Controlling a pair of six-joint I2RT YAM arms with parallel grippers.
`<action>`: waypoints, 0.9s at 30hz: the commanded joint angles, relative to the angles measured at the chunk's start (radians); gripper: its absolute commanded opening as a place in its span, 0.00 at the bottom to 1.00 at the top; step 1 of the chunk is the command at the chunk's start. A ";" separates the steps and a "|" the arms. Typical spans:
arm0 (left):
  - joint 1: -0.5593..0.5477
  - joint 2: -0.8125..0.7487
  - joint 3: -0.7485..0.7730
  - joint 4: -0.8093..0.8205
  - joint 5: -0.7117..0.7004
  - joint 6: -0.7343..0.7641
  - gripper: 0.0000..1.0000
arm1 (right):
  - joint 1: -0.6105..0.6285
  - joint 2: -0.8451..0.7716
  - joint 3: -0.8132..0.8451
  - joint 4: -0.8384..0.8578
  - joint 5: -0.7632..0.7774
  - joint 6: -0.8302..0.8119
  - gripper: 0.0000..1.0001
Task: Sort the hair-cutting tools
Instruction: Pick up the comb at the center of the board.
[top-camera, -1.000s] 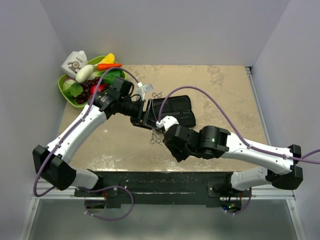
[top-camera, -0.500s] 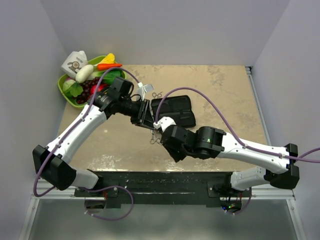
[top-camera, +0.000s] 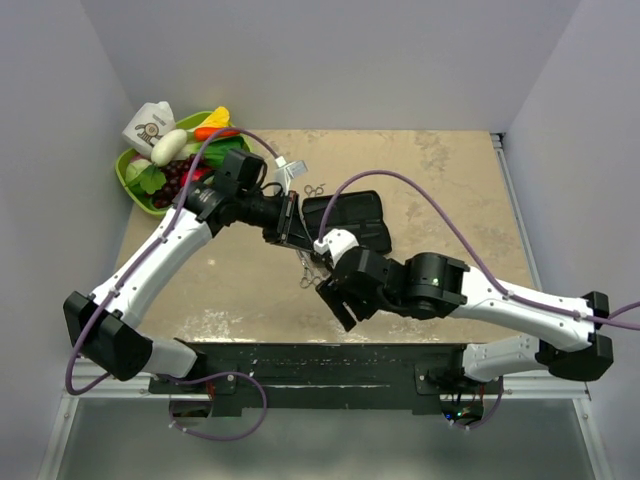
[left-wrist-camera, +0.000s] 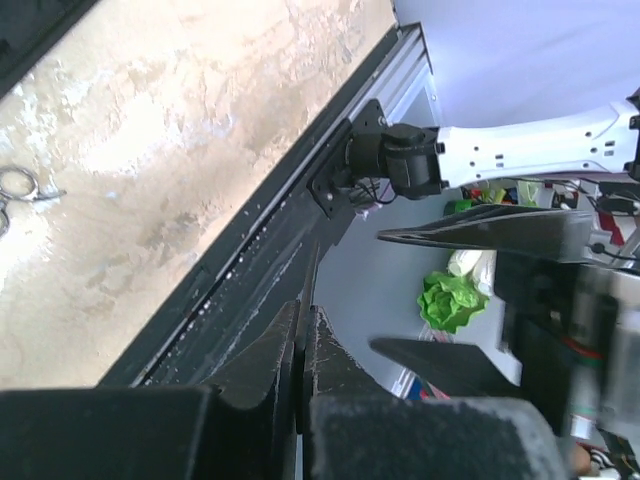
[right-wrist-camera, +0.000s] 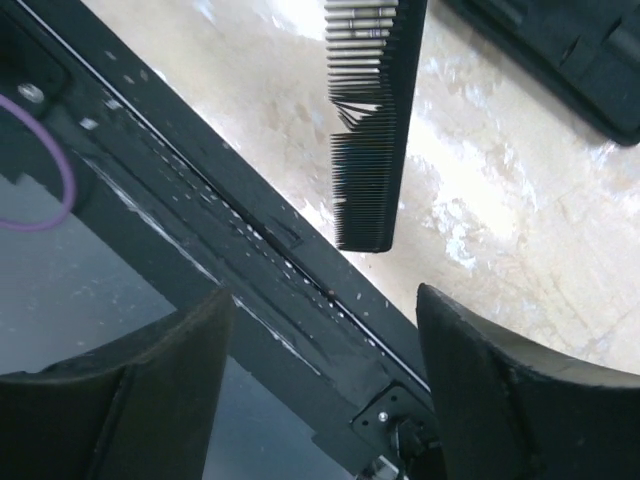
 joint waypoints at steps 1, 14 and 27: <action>0.000 -0.004 0.087 0.079 -0.041 -0.027 0.00 | -0.002 -0.098 0.110 0.051 0.071 -0.007 0.81; 0.129 -0.056 0.114 0.575 0.009 -0.182 0.00 | -0.463 -0.169 0.216 0.416 -0.098 -0.062 0.83; 0.361 -0.119 -0.190 1.386 0.281 -0.634 0.00 | -1.077 -0.190 -0.134 1.145 -0.949 0.353 0.78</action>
